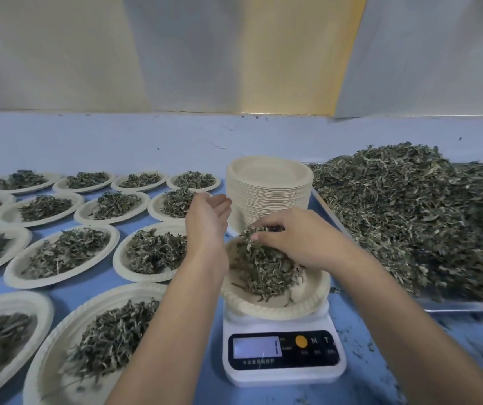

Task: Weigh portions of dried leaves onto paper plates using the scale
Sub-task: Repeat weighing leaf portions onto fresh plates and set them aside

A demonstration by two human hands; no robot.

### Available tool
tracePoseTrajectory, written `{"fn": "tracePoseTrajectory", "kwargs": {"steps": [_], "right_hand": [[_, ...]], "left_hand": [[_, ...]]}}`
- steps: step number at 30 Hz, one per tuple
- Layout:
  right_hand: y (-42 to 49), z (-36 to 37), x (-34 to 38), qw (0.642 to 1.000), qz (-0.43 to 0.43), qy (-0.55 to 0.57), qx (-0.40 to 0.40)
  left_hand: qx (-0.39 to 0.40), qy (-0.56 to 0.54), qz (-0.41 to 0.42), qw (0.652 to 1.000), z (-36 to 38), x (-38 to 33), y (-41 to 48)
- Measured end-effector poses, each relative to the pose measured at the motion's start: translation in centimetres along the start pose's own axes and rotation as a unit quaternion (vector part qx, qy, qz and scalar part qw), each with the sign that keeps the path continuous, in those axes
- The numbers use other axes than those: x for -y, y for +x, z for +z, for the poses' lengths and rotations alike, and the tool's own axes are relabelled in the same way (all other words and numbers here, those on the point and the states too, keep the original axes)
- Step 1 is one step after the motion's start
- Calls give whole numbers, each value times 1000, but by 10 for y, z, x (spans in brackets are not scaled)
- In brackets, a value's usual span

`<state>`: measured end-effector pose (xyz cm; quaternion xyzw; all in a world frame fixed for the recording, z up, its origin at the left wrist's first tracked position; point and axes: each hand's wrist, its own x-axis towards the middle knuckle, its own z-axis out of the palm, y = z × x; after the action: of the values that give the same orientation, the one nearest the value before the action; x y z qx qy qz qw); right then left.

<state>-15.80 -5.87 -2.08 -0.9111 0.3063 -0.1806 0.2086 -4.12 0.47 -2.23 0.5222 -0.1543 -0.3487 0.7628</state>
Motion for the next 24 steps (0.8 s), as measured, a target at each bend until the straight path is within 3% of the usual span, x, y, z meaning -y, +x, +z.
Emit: {"fn": "tracePoseTrajectory", "kwargs": {"steps": [15, 24], "right_hand": [[-1, -9, 3, 999, -6, 2, -32], [-3, -10, 3, 998, 16, 58, -24]], "left_hand": [[2, 12, -22, 1000, 0, 4, 1], [0, 15, -23, 1000, 0, 6, 3]]}}
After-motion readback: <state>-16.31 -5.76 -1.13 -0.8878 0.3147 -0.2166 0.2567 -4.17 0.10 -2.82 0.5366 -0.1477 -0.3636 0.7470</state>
